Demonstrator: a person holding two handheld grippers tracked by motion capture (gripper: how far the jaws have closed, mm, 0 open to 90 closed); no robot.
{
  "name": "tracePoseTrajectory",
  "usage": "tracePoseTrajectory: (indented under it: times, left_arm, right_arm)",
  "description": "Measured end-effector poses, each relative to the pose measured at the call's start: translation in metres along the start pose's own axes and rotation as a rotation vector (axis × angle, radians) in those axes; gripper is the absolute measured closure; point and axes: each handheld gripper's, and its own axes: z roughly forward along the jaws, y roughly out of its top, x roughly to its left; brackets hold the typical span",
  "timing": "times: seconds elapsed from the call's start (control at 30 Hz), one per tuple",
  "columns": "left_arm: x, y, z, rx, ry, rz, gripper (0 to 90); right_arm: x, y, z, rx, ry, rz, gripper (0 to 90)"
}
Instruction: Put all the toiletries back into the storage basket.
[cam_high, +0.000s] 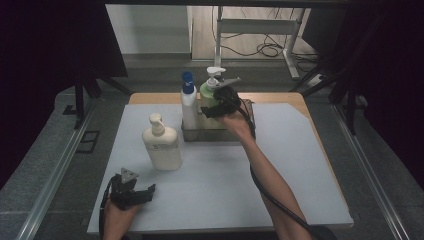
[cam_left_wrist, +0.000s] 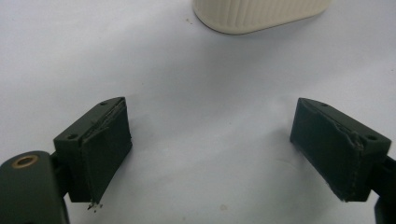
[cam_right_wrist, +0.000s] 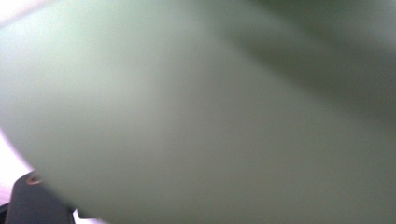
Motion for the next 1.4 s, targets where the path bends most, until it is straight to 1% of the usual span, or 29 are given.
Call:
tracePoseTrajectory:
  times: [0.4, 0.63, 1.03, 1.2, 1.4]
  left_arm:
    - [0.0, 0.0, 0.0, 0.0, 0.0, 0.002, 11.9]
    - [0.0, 0.0, 0.0, 0.0, 0.0, 0.002, 11.9]
    - [0.0, 0.0, 0.0, 0.001, 0.0, 0.002, 11.9]
    - [0.0, 0.0, 0.0, 0.001, 0.0, 0.002, 11.9]
    - [0.0, 0.0, 0.0, 0.002, 0.0, 0.002, 11.9]
  right_arm:
    - [0.0, -0.012, 0.008, 0.025, 0.024, 0.017, 12.8]
    - [-0.001, -0.017, 0.01, 0.028, 0.026, 0.02, 12.8]
    - [-0.001, -0.027, 0.018, 0.049, 0.025, 0.024, 12.8]
    - [-0.001, -0.03, 0.019, 0.052, 0.029, 0.033, 12.7]
    - [-0.002, -0.029, 0.02, 0.062, 0.032, 0.032, 12.3]
